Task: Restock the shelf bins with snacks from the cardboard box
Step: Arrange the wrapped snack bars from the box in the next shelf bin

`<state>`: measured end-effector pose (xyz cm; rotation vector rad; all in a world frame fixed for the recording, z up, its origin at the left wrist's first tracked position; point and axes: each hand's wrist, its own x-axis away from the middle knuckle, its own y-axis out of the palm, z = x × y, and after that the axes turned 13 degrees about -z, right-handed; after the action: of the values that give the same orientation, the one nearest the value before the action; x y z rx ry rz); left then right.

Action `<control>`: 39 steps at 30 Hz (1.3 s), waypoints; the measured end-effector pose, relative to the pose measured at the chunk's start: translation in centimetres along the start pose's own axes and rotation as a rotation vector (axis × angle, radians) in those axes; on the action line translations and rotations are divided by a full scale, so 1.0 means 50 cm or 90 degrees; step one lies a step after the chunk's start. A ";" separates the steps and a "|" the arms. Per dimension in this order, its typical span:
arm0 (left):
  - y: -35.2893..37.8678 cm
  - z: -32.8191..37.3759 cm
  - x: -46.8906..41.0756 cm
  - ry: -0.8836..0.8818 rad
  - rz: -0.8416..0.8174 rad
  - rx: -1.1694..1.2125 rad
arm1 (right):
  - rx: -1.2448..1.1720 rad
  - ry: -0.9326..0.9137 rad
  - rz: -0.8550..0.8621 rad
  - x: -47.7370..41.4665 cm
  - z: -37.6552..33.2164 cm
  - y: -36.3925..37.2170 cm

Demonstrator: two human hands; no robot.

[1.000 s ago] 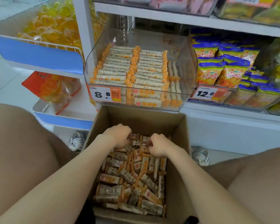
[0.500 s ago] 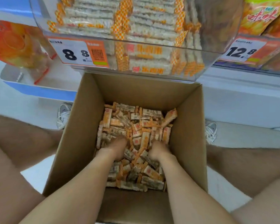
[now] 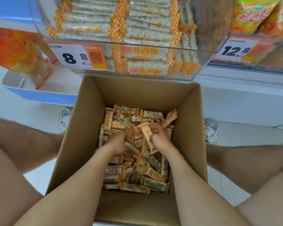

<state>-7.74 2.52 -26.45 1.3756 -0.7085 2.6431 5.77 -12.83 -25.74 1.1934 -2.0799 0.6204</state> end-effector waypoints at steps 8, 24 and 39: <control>-0.079 0.078 0.122 0.175 0.146 0.198 | -0.125 -0.079 0.060 0.056 -0.075 -0.026; -0.227 0.221 0.366 0.391 0.249 -0.052 | -0.173 -0.397 0.034 0.325 -0.264 -0.062; -0.373 0.299 0.518 0.376 0.392 -0.213 | 0.540 -0.572 0.351 0.404 -0.521 -0.145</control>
<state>-6.68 9.04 8.18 0.2710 -1.5545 2.9057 12.50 -10.24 7.24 1.5099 -3.0998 1.5553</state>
